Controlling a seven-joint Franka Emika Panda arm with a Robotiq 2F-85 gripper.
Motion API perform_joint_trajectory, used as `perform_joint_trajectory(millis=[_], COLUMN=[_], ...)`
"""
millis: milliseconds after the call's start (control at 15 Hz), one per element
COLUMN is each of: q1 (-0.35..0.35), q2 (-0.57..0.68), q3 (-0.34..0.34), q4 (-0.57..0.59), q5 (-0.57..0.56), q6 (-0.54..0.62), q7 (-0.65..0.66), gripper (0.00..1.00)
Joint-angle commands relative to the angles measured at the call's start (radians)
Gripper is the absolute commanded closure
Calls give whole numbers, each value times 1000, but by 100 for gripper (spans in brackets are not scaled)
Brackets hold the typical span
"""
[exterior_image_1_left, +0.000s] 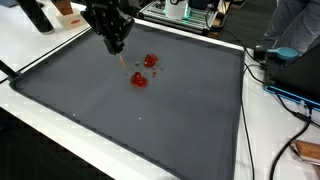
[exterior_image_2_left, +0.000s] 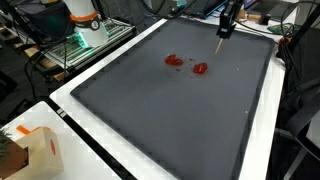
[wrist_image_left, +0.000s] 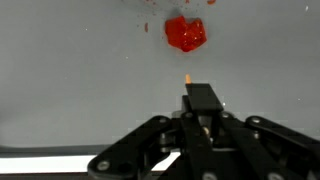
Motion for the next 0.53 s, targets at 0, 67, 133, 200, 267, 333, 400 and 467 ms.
perform_joint_trajectory(millis=[0,67,133,200,267,333,400,467], q1=[-2,-2,-2,-2,-2,-2,-2,-2], q2=[-2,-3,-4,-5,-5,-6,-6,-6], q3=[3,3,3,3,3,3,3,3], q4=[-1,-4,-6,-6,-7,-7,-7,-7], q5=[-1,-1,-1,-1,-1,-1,-1,-1], q6=[-1,-1,-1,0,0,0,0,0], q7=[1,1,1,1,1,0,0,0], gripper=[87,87,87,87,87,87,87,87])
